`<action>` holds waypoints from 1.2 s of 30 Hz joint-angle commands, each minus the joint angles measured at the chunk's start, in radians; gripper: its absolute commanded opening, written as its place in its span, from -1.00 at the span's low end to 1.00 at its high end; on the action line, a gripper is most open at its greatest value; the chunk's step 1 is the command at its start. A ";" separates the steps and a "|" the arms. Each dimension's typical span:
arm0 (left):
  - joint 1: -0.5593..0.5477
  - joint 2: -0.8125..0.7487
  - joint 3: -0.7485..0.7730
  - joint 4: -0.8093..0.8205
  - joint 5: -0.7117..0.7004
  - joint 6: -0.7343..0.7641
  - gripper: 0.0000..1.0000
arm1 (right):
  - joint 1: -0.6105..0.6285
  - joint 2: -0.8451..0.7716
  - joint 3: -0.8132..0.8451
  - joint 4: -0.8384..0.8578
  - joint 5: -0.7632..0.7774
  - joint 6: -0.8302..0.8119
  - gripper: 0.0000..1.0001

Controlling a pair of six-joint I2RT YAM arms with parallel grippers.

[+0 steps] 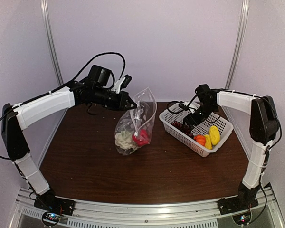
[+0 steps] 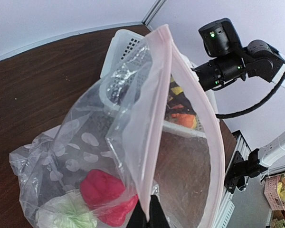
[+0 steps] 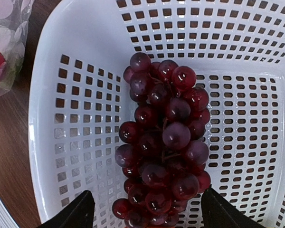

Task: Place the food in the zip-top bag and seal the zipper
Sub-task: Adjust the fake fruit in the bin.

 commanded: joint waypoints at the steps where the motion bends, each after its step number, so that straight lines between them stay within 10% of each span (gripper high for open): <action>1: 0.001 -0.011 -0.016 0.029 0.032 0.006 -1.00 | 0.000 0.043 0.054 -0.037 0.013 -0.002 0.57; 13: 0.001 -0.008 -0.035 0.045 0.046 -0.016 -1.00 | 0.002 0.198 0.141 -0.035 0.037 0.011 0.49; 36: 0.002 0.009 -0.038 0.062 0.061 -0.025 -1.00 | -0.022 0.027 0.108 -0.030 0.053 0.032 -0.85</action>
